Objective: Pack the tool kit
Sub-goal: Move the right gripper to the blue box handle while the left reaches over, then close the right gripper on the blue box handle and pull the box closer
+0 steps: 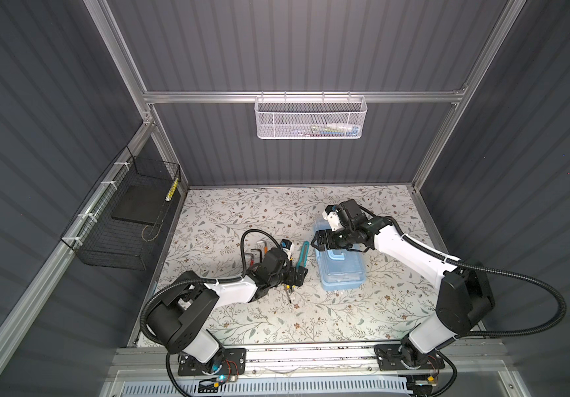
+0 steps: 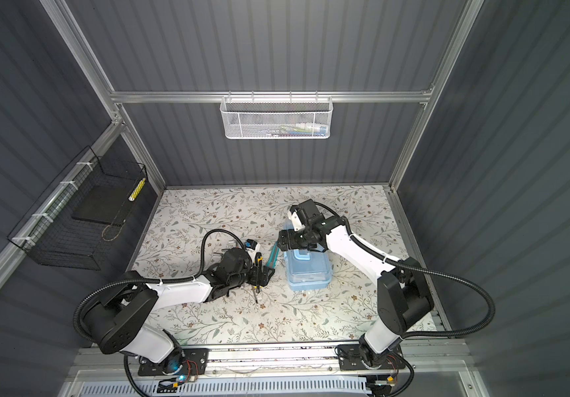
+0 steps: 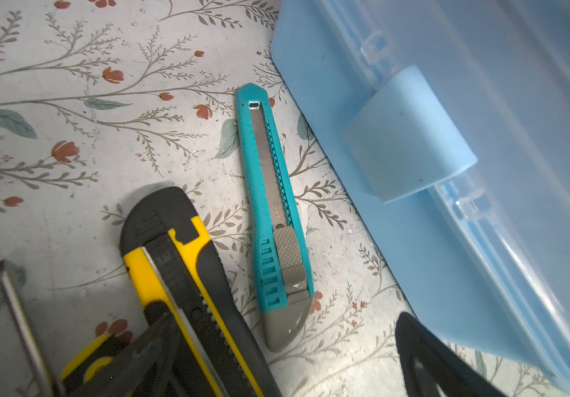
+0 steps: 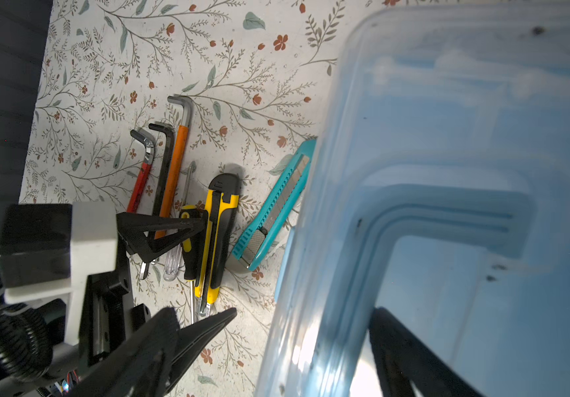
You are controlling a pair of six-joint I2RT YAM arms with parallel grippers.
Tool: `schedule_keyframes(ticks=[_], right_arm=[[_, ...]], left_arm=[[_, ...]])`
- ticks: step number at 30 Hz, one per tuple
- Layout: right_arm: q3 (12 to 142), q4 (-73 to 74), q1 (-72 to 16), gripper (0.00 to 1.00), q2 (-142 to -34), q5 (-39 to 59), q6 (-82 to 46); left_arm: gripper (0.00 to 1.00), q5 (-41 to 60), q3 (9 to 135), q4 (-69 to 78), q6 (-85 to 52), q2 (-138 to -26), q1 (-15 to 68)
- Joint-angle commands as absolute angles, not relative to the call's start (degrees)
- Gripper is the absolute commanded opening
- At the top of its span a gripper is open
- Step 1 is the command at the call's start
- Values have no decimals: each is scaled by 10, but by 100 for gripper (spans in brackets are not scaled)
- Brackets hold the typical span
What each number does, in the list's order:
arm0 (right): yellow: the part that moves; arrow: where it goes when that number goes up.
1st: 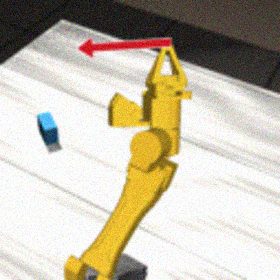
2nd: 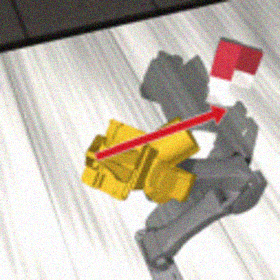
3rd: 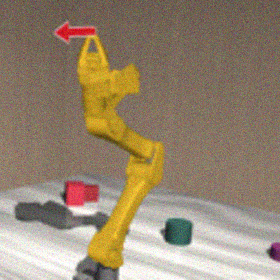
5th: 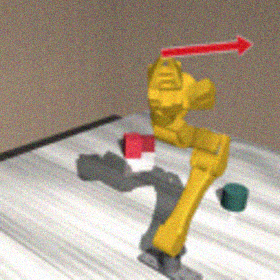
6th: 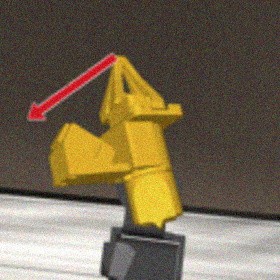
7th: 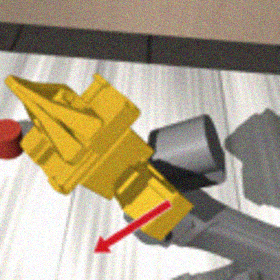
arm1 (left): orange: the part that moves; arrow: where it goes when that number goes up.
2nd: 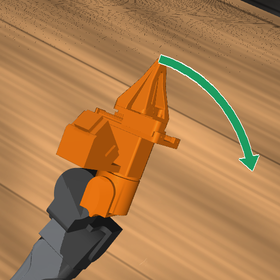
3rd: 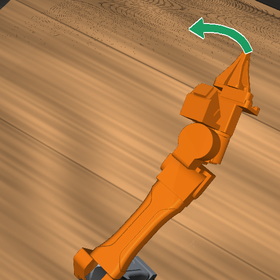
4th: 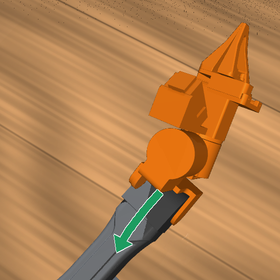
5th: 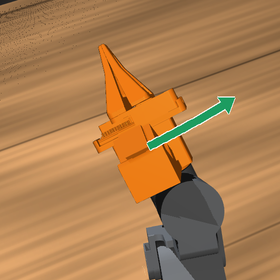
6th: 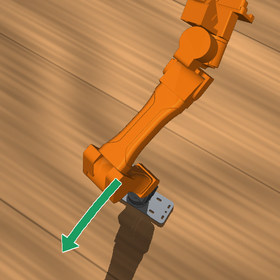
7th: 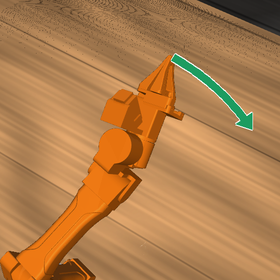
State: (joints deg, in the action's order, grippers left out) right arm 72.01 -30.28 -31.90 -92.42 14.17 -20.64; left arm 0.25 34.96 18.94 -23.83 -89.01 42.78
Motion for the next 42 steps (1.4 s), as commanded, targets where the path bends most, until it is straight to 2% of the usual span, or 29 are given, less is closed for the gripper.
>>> schedule_keyframes(ticks=[1,4,8,15,22,25,29,34,42], right_arm=[[703,-301,-317,89,-925,165,-215],[678,-278,-304,87,-916,187,-230],[642,-225,-292,84,-907,266,-259],[599,-105,-262,80,-904,381,-324],[562,14,-226,77,-887,491,-401],[552,31,-206,76,-873,504,-415],[584,-87,-196,76,-843,416,-331],[667,-289,-238,76,-828,162,-202],[750,-390,-352,77,-883,-36,-159]], left_arm=[[99,-2,385,200,-282,-902,421],[99,9,396,211,-304,-893,420],[99,23,389,236,-306,-878,420],[99,96,413,248,-298,-943,420],[99,89,423,237,-287,-950,420],[99,80,424,222,-280,-942,420],[99,58,430,188,-263,-927,420],[99,20,434,151,-251,-910,421],[99,-43,438,90,-242,-875,420]])
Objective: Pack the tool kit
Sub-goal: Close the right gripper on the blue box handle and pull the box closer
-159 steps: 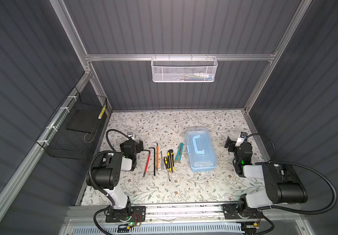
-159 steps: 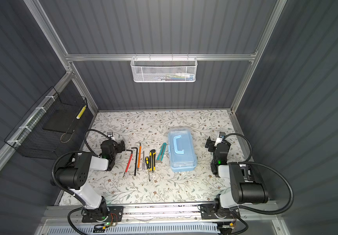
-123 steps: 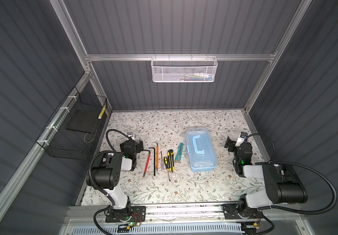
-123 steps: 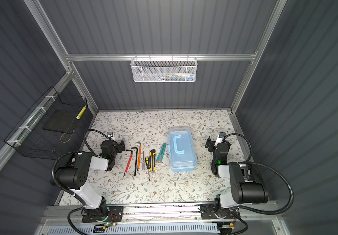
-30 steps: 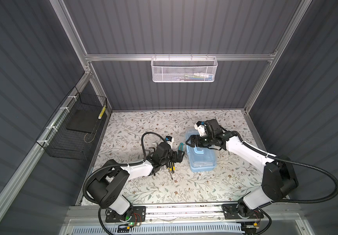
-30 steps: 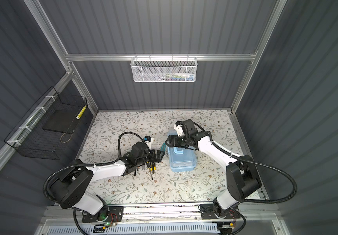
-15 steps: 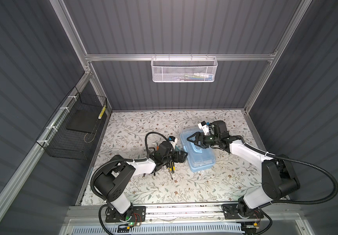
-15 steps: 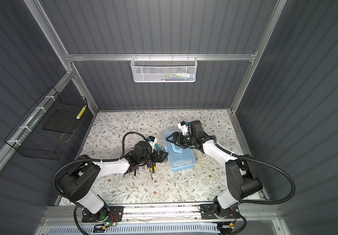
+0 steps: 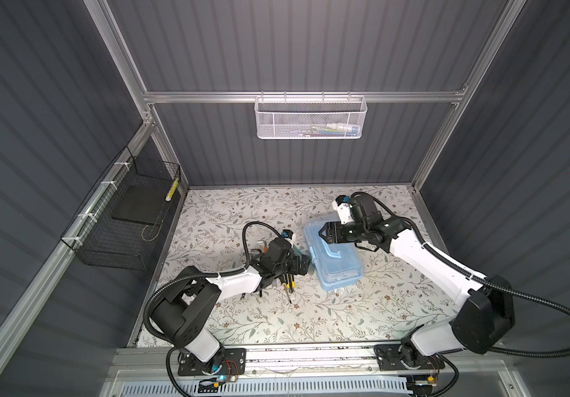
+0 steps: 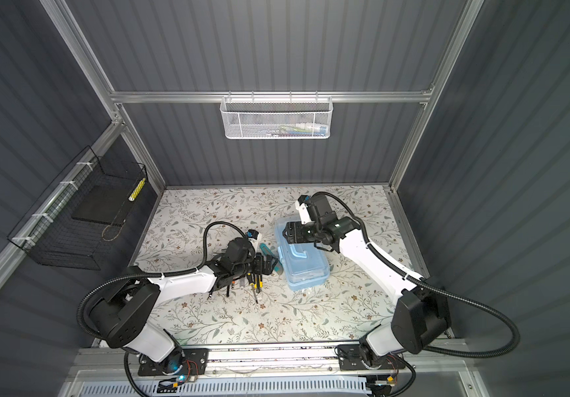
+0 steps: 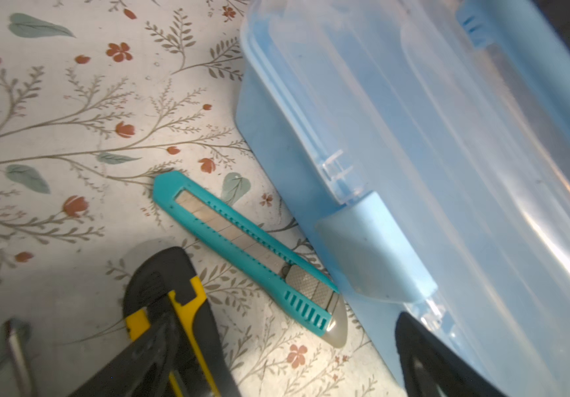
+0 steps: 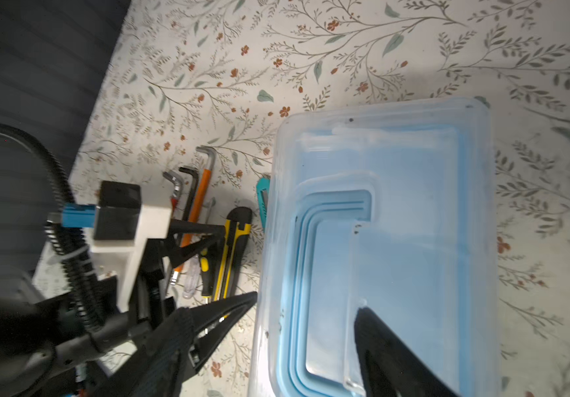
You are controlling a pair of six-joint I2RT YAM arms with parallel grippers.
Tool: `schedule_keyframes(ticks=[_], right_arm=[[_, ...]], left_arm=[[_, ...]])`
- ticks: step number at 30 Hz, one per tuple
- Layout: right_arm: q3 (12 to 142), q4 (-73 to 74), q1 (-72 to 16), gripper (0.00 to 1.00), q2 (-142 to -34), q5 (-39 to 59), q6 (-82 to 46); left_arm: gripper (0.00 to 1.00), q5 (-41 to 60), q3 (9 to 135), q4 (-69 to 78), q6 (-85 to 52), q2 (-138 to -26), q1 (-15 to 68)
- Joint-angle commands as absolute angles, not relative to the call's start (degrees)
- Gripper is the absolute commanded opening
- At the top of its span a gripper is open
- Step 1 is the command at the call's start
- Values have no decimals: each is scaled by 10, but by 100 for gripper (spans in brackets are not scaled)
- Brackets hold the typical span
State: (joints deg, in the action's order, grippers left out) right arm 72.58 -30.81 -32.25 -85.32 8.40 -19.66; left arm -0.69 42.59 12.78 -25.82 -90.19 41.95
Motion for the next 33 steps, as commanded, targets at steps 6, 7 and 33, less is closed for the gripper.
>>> schedule_keyframes(ticks=[6,7,33], right_arm=[[812,-439,-411,76,-956,-149,-132],[822,-450,-416,76,-968,-168,-129],[828,-462,-411,69,-956,-199,-108]], left_arm=[[99,-76,422,63,-242,-852,418],[99,-80,418,60,-242,-848,418],[99,-75,407,64,-250,-851,412]])
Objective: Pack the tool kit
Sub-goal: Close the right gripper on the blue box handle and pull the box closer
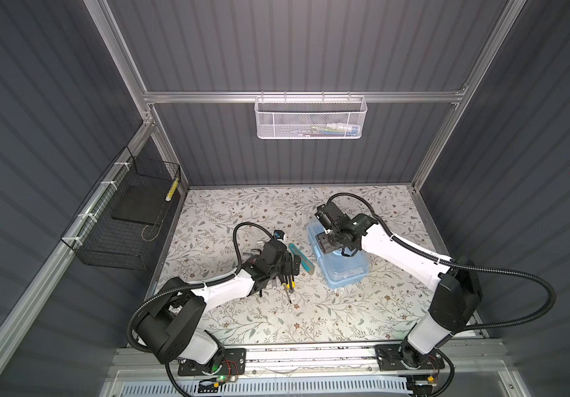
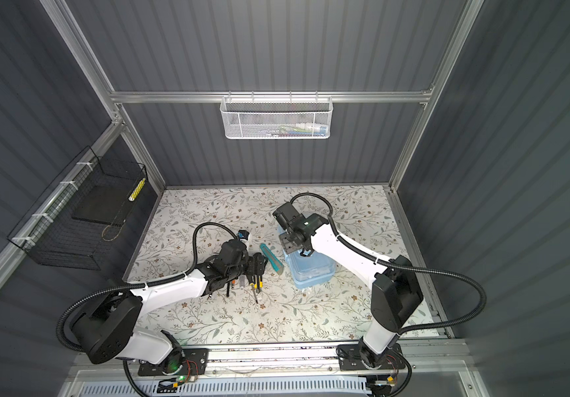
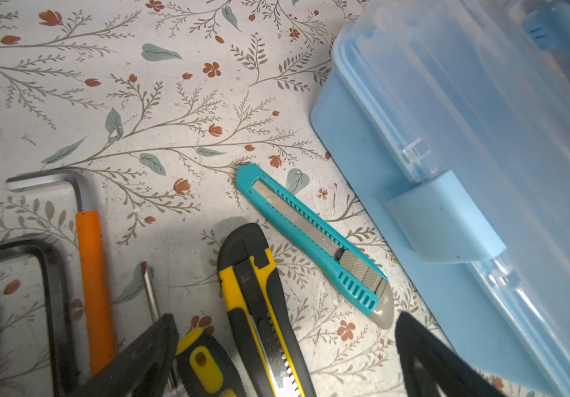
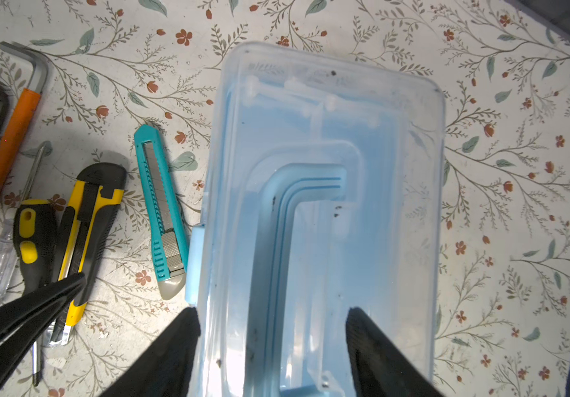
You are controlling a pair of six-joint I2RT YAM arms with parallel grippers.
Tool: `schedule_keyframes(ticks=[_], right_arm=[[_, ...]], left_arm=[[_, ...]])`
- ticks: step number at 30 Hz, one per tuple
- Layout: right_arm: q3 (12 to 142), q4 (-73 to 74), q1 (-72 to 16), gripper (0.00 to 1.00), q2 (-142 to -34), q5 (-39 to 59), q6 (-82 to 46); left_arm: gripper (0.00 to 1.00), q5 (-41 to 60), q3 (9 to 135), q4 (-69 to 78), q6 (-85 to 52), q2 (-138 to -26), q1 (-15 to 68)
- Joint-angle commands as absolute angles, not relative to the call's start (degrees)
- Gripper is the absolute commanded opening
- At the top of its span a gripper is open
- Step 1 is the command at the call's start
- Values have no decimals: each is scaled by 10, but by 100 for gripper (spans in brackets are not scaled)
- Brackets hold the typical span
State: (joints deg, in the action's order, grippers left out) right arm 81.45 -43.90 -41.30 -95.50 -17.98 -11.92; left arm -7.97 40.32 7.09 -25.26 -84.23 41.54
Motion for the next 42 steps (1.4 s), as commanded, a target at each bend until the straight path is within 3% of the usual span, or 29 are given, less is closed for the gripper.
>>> schedule_keyframes(ticks=[1,10,23,35,42], right_arm=[[827,-466,-411,69,-960,-207,-106],[824,-480,-411,63,-969,-254,-95],[824,-489,-411,34,-977,-256,-102],[853,-514,-410,35,-975,-307,-66],[850,-511,-391,37,-975,-282,-63]], left_arm=[[99,-75,405,65,-250,-851,412],[99,-71,408,66,-252,-854,413],[99,-71,406,63,-252,-848,412],[99,-69,413,60,-248,-854,413],[99,-69,413,59,-247,-859,412]])
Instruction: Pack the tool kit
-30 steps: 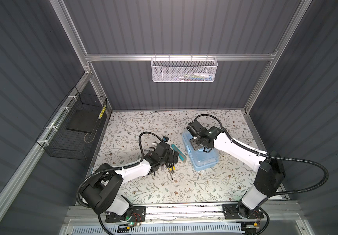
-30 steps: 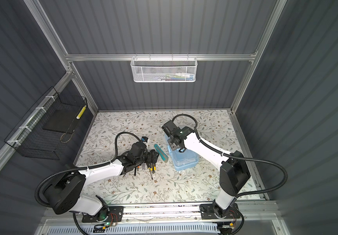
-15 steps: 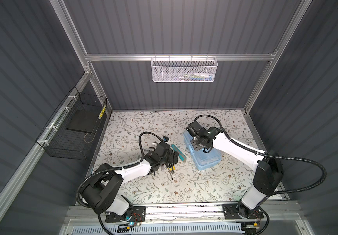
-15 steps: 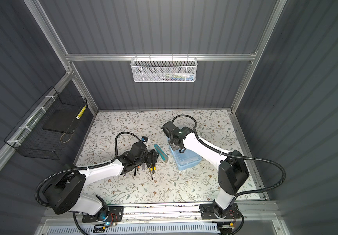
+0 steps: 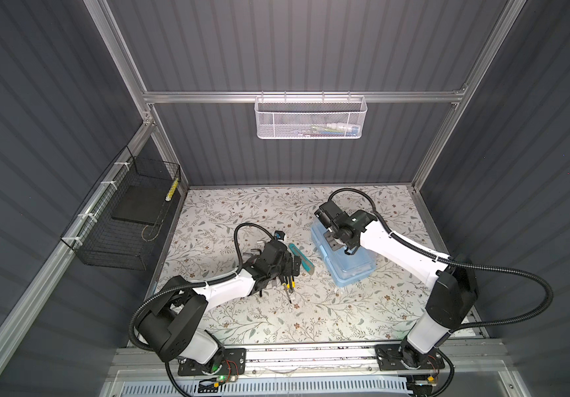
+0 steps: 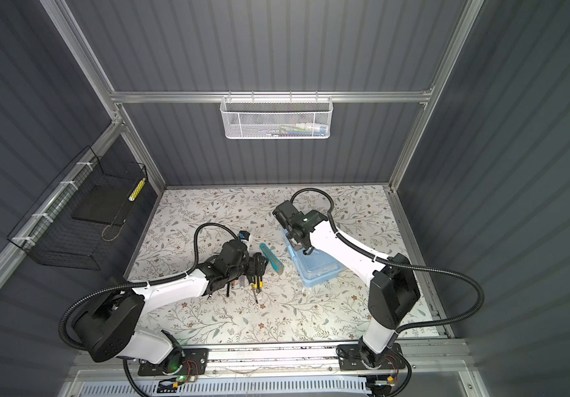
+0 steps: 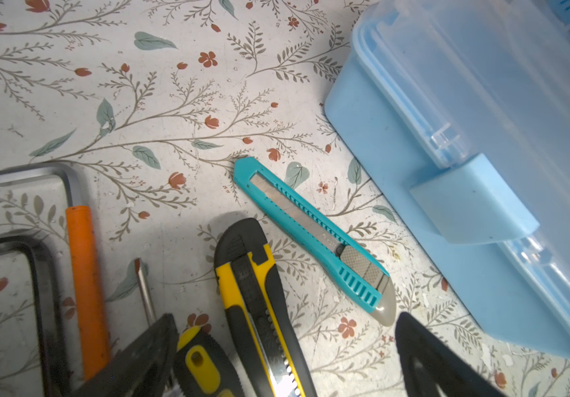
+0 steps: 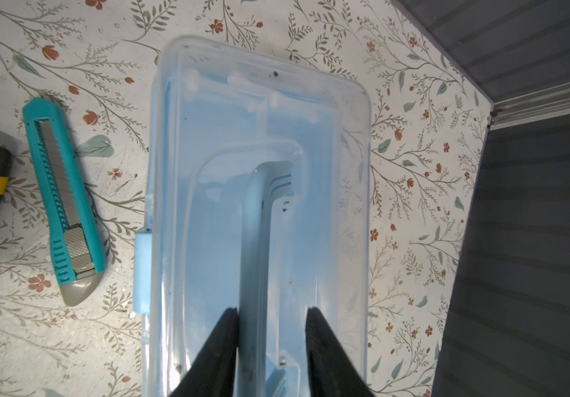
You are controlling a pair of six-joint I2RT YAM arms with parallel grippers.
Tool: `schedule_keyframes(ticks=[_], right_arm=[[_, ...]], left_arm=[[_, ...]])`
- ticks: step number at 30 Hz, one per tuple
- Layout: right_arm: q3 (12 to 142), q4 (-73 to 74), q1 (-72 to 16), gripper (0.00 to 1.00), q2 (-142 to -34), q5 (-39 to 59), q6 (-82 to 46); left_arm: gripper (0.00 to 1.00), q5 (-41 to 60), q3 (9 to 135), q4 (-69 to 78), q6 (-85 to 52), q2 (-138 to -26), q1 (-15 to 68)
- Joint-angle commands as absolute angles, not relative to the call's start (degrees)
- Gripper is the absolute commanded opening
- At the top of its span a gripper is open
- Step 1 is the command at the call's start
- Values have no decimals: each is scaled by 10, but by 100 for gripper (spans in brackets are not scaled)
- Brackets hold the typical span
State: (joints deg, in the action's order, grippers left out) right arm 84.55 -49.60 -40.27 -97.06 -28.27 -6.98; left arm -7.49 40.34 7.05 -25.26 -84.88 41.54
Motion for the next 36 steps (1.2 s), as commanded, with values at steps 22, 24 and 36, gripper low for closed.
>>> schedule_keyframes(ticks=[22,24,36], right_arm=[[805,-489,-369,19,-954,-216,-87],[801,-481,-360,15,-942,-194,-93],[692,-364,-211,0,-814,89,-148]], left_arm=[[99,-42,408,110,-252,-850,413],[99,-48,409,110,-252,-845,413],[99,-8,433,148,-264,-836,412]])
